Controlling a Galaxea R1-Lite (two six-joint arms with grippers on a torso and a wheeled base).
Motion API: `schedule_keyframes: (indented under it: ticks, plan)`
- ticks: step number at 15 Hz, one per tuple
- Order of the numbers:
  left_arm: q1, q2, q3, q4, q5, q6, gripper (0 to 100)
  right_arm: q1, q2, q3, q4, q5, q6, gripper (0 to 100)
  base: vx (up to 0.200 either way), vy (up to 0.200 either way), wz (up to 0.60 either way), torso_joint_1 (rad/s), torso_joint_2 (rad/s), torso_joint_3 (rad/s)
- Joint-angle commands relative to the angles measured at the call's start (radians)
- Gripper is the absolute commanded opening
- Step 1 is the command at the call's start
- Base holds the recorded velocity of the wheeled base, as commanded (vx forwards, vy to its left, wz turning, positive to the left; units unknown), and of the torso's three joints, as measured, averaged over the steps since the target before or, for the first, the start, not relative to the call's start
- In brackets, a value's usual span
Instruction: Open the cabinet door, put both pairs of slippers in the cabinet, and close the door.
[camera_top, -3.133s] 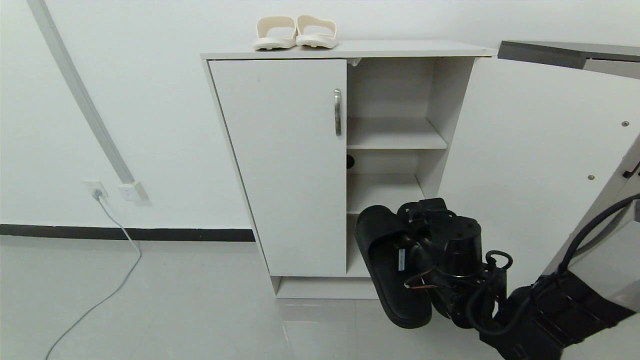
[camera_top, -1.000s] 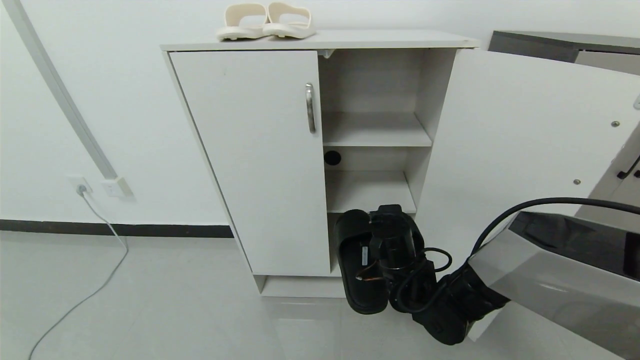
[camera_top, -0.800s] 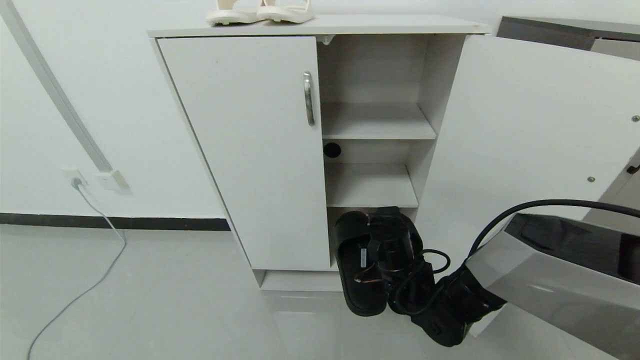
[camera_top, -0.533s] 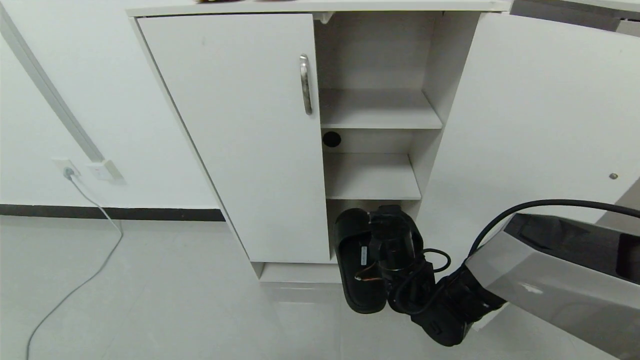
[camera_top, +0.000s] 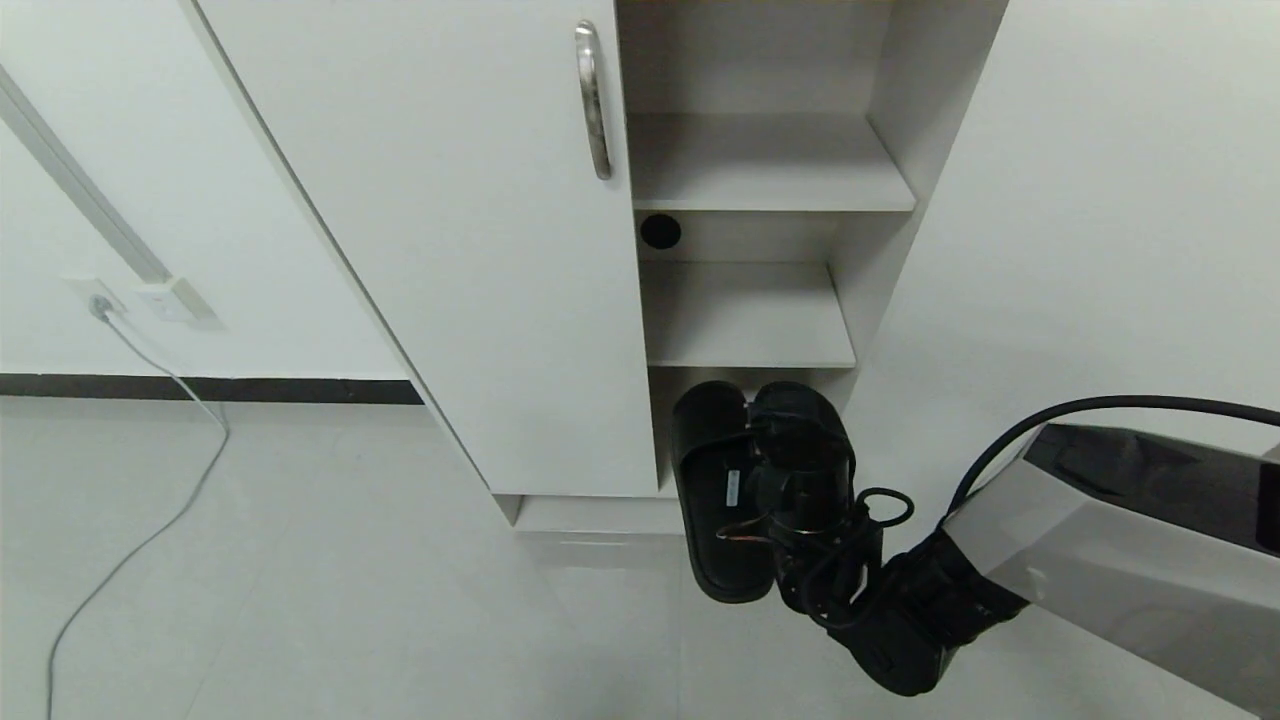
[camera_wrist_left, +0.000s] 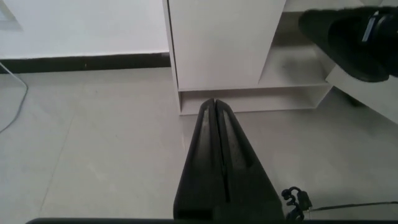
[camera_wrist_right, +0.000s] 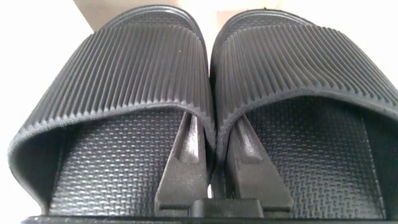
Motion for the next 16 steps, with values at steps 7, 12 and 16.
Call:
schedule_keyframes:
  ticks: [7,12,16]
  plan:
    - [0.000,0.002,0.000,0.000,0.000,0.000,0,-0.002,-0.035,0.040,-0.175,-0.023,-0.103,0,0.000,0.000,0.00,0.004,0.00,-0.130]
    - [0.000,0.002,0.000,0.000,0.000,0.000,0,0.000,-0.047,0.040,-0.183,-0.025,-0.104,0,0.120,0.000,0.00,0.000,0.00,-0.002]
    - [0.000,0.002,0.000,0.000,0.000,0.000,0,0.001,-0.051,0.041,-0.181,-0.026,-0.104,0,0.200,0.000,0.00,-0.001,0.00,-0.001]
